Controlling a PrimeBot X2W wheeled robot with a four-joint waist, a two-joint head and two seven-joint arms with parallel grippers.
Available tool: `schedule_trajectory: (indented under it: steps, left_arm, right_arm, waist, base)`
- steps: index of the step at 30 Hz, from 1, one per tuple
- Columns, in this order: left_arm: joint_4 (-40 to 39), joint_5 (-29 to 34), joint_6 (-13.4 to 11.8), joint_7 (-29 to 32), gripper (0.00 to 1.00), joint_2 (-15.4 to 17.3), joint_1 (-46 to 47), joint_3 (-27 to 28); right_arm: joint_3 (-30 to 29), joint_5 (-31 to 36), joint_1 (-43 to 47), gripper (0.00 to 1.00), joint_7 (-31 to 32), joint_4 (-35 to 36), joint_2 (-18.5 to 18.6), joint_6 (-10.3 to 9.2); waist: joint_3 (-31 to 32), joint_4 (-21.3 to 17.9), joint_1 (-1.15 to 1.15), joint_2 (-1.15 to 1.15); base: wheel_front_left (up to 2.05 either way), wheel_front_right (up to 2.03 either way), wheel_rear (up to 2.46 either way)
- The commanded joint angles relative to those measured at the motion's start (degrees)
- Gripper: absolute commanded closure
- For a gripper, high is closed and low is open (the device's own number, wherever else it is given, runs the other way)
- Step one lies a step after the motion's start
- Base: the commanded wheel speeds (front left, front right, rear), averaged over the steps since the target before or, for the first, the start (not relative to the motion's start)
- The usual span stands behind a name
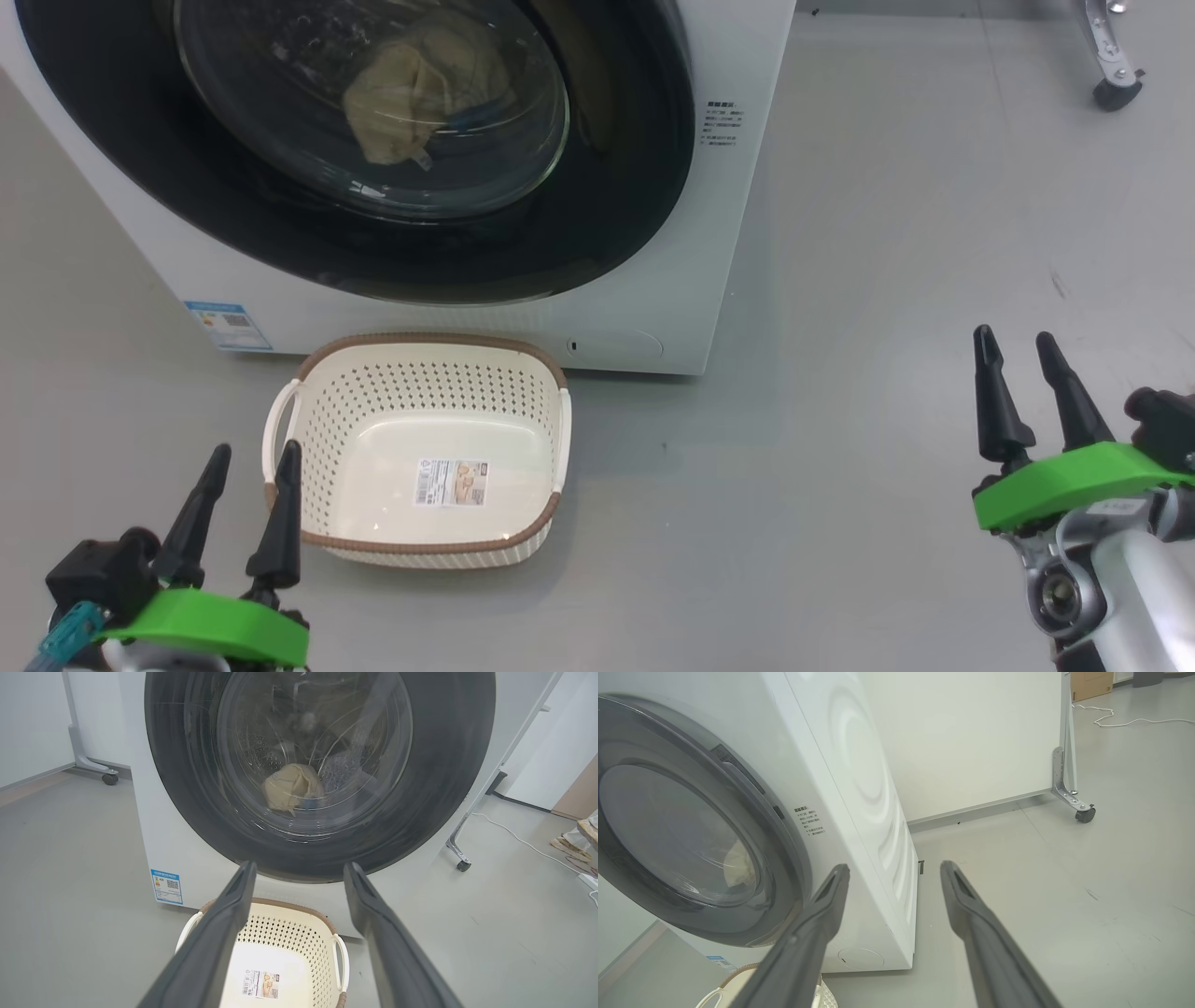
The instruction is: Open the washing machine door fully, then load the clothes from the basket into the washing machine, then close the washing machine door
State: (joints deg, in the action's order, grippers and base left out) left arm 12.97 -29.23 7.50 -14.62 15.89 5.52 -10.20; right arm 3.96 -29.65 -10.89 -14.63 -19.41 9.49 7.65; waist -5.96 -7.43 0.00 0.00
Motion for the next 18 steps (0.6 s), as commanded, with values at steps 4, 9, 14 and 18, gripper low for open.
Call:
schedule_trajectory:
  steps: [4, 9, 14, 18]
  left_arm:
    - [-1.8, 0.9, 0.0, -0.4, 0.00, 1.7, 1.7, 2.5]
    - [1.7, 0.4, 0.0, 0.0, 1.00, -0.9, -0.4, -0.5]
    - [3.7, -0.4, 0.0, 0.3, 1.00, -2.3, -1.6, -1.1]
    - [3.6, -2.5, 0.0, 0.9, 1.00, -2.6, -1.5, -0.6]
  right_arm:
    - [0.7, 0.8, -0.8, 0.00, -0.4, 2.1, 1.0, -0.16]
    - [0.2, 0.4, 0.6, 1.00, 0.0, -1.5, -0.8, 0.00]
    - [0.5, -0.5, 2.4, 1.00, 0.3, -3.5, -1.8, 0.00]
    - [0.2, -2.5, 2.5, 1.00, 1.0, -3.2, -2.0, -0.01]
  waist:
    - [0.2, 0.0, 0.00, 0.00]
    - [0.4, 0.0, 0.00, 0.00]
    - [0.4, 0.1, 0.00, 0.00]
    - [0.6, 0.4, 0.00, 0.00]
  base:
    - [0.00, 0.00, 0.00]
    - [0.00, 0.00, 0.00]
    - [0.00, 0.00, 0.00]
    - [0.00, 0.00, 0.00]
